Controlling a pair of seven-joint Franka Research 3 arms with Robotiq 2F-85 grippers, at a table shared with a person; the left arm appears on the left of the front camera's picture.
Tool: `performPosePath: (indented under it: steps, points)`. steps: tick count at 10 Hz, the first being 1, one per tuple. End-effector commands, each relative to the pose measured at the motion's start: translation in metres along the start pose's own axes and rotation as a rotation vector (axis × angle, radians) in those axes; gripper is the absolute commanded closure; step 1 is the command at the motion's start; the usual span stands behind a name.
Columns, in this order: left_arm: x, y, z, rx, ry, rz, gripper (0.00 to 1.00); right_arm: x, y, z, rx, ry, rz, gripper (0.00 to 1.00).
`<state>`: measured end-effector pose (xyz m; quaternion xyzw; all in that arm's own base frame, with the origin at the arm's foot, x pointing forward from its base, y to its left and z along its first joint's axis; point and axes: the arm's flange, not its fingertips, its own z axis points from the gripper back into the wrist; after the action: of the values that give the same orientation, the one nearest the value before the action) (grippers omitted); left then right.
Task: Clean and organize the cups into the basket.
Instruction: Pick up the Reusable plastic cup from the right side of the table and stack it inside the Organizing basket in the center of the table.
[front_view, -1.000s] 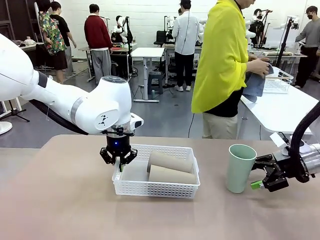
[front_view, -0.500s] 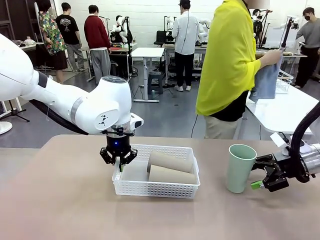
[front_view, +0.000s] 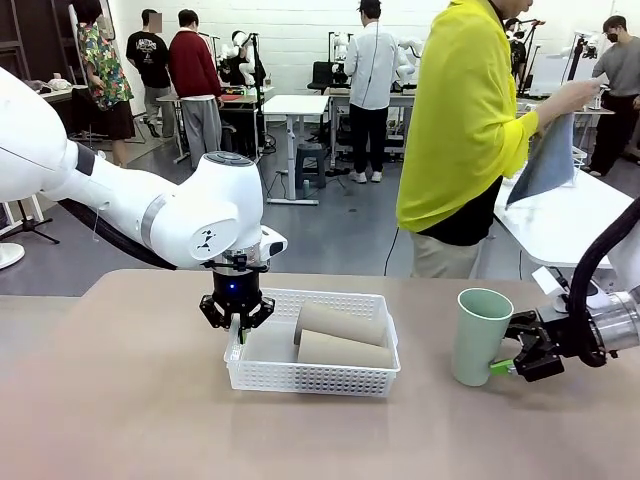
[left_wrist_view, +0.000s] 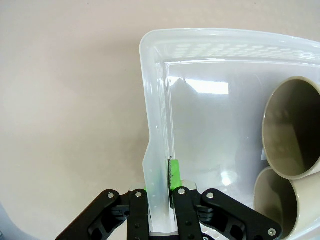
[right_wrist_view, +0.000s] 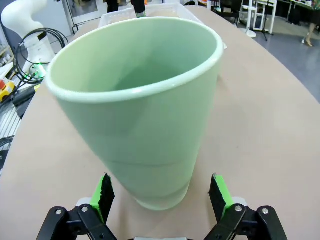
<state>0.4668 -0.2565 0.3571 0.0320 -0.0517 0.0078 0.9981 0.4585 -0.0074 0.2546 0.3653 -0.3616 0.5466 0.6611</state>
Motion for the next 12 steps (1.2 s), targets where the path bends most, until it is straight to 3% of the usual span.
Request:
performPosePath:
  steps: [1, 7, 8, 9, 10, 11, 12]
  points:
    - [0.000, -0.001, 0.001, 0.000, -0.002, 0.000, 1.00, 0.005, -0.011, -0.019, -0.016, -0.033, -0.014, 0.00]
    - [0.000, -0.001, 0.001, 0.000, -0.002, 0.000, 1.00, 0.014, -0.014, -0.046, 0.063, -0.076, 0.043, 0.00]
    - [0.000, -0.001, 0.001, 0.000, -0.002, 0.000, 1.00, 0.012, -0.015, -0.047, 0.086, -0.068, 0.084, 0.16]
    - [0.000, -0.001, 0.001, 0.000, -0.002, 0.000, 1.00, 0.012, -0.013, -0.047, 0.082, -0.068, 0.077, 0.60]
    - [0.000, -0.001, 0.001, 0.000, -0.002, 0.000, 1.00, 0.012, -0.013, -0.047, 0.083, -0.069, 0.078, 0.76]
    - [0.000, -0.001, 0.001, 0.000, -0.002, 0.000, 1.00, 0.012, -0.012, -0.047, 0.082, -0.068, 0.081, 1.00]
    - [0.000, -0.001, 0.001, 0.000, -0.002, 0.000, 1.00, 0.016, -0.008, -0.047, 0.082, -0.062, 0.083, 1.00]
